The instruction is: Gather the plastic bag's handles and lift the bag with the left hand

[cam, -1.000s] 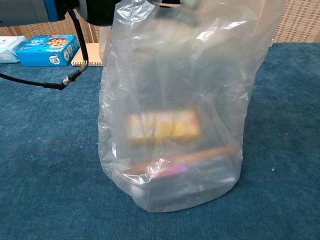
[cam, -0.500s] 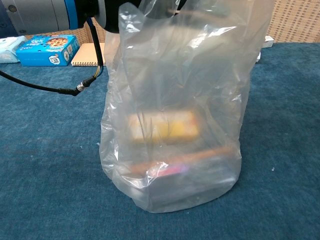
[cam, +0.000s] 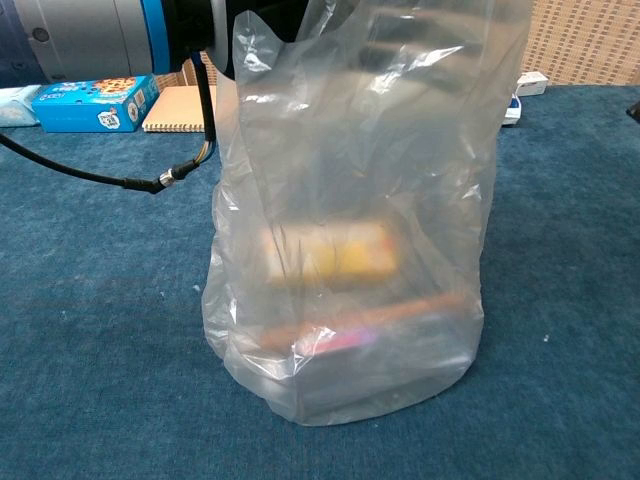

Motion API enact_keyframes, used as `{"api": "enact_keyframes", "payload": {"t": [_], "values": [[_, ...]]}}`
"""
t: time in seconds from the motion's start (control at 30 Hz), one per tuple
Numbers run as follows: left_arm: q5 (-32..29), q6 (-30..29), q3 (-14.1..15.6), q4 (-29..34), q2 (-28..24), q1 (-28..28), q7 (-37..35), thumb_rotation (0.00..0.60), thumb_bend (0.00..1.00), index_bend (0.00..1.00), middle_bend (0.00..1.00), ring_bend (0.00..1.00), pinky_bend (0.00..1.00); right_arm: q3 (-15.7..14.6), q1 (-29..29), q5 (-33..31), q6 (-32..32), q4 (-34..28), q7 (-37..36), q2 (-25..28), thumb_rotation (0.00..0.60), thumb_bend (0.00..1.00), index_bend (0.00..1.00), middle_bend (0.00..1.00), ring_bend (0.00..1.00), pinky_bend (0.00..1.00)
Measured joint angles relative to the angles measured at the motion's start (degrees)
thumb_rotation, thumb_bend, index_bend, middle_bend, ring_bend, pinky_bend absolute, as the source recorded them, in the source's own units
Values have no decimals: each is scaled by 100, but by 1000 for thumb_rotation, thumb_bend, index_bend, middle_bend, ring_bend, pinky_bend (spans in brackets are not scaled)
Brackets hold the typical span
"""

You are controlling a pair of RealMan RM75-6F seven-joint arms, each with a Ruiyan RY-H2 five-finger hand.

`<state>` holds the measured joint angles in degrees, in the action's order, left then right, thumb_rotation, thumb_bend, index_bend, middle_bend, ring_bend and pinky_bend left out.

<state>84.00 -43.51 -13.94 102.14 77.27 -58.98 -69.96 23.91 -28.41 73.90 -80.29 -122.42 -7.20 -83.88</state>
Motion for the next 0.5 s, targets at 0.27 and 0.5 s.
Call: {"api": "enact_keyframes", "payload": {"t": [0.27,0.5], "values": [[-92,55,-77,-96,97,-82,64,0,293,295,263,195,224,-31,-43,19,-2,-22,95,-54,600,103,384,253,133,118],[-23,142,-101,-179,153,-182,13,0,294,295,264,195,224,131,-137,-79,8,-78,204,-60,600,103,382,250,133,118]]}}
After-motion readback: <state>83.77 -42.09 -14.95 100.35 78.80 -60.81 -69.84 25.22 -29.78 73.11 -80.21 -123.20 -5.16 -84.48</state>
